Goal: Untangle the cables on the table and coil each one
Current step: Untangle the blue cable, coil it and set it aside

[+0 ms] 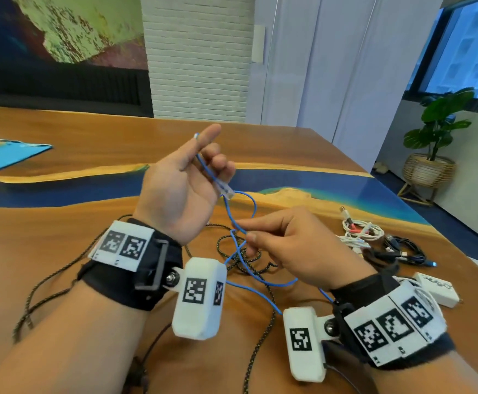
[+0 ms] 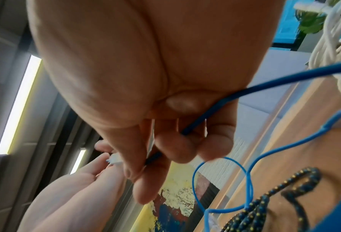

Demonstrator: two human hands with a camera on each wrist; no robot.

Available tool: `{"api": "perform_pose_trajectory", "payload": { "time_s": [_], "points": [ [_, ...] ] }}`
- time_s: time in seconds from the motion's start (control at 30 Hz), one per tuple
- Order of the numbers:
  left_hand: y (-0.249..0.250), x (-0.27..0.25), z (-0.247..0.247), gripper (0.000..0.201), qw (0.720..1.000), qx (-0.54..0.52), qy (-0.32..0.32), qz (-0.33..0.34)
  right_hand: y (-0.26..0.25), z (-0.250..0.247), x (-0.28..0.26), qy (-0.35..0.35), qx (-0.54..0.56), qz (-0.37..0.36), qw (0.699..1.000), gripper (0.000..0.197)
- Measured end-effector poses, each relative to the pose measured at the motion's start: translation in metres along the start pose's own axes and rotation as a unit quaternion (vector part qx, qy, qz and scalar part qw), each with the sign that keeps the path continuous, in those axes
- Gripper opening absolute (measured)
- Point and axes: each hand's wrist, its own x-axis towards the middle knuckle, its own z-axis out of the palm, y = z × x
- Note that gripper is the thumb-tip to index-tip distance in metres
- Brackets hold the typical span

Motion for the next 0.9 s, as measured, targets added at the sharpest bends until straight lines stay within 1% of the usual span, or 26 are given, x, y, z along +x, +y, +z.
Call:
{"api": "perform_pose_trajectory", "payload": {
  "time_s": [0.03, 0.1, 0.17, 0.2, 0.27, 0.3, 0.33, 0.37, 0.4, 0.43, 0.47, 0.53, 0.6, 0.67, 0.73, 0.8, 0.9],
  "points": [
    [-0.004, 0.001, 0.000, 0.035, 0.999, 0.034, 0.008, 0.015, -0.001, 0.001, 0.000, -0.014, -0.009, -0.004, 1.000, 0.025],
    [-0.013, 0.001, 0.000, 0.033, 0.989, 0.144, 0.013, 0.022, -0.003, 0.003, -0.001, -0.040, -0.025, -0.019, 0.999, 0.019],
    [-0.021, -0.002, 0.001, 0.030, 0.965, 0.263, 0.003, 0.008, -0.004, 0.004, -0.002, -0.043, -0.009, -0.041, 0.998, 0.013],
    [-0.023, -0.004, 0.001, 0.030, 0.949, 0.315, -0.011, -0.007, -0.004, 0.003, -0.002, -0.021, 0.010, -0.050, 0.998, 0.013],
    [-0.026, -0.007, -0.001, 0.028, 0.902, 0.427, -0.041, -0.051, -0.003, -0.003, 0.001, 0.060, 0.071, -0.058, 0.994, 0.016],
    [-0.026, -0.007, -0.003, 0.027, 0.873, 0.478, -0.060, -0.076, -0.002, -0.009, 0.002, 0.104, 0.115, -0.057, 0.986, 0.017],
    [-0.025, -0.009, -0.004, 0.029, 0.850, 0.510, -0.081, -0.101, -0.001, -0.015, 0.003, 0.143, 0.160, -0.052, 0.975, 0.018],
    [-0.024, -0.010, -0.004, 0.035, 0.839, 0.520, -0.100, -0.124, 0.001, -0.021, 0.005, 0.174, 0.197, -0.046, 0.964, 0.019],
    [-0.023, -0.012, -0.002, 0.043, 0.842, 0.507, -0.113, -0.145, 0.003, -0.025, 0.006, 0.198, 0.222, -0.038, 0.954, 0.019],
    [-0.022, -0.014, -0.001, 0.051, 0.855, 0.479, -0.122, -0.161, 0.006, -0.026, 0.008, 0.213, 0.237, -0.031, 0.947, 0.019],
    [-0.021, -0.015, 0.001, 0.055, 0.873, 0.438, -0.130, -0.174, 0.007, -0.026, 0.009, 0.223, 0.245, -0.026, 0.943, 0.018],
    [-0.018, -0.016, 0.003, 0.050, 0.914, 0.334, -0.138, -0.184, 0.007, -0.021, 0.009, 0.231, 0.248, -0.023, 0.940, 0.016],
    [-0.017, -0.015, 0.005, 0.042, 0.948, 0.221, -0.136, -0.186, 0.005, -0.015, 0.008, 0.222, 0.253, -0.017, 0.941, 0.017],
    [-0.018, -0.013, 0.005, 0.043, 0.971, 0.115, -0.125, -0.167, 0.004, -0.012, 0.008, 0.181, 0.239, -0.003, 0.954, 0.023],
    [-0.022, -0.011, 0.006, 0.044, 0.985, 0.050, -0.102, -0.131, 0.004, -0.008, 0.007, 0.119, 0.197, 0.009, 0.973, 0.031],
    [-0.027, -0.008, 0.009, 0.044, 0.994, 0.041, -0.065, -0.084, 0.004, -0.003, 0.006, 0.056, 0.152, 0.024, 0.987, 0.035],
    [-0.026, -0.003, 0.007, 0.039, 0.998, 0.058, -0.001, -0.012, 0.002, 0.007, 0.003, -0.034, 0.119, 0.059, 0.991, 0.036]
  ]
}}
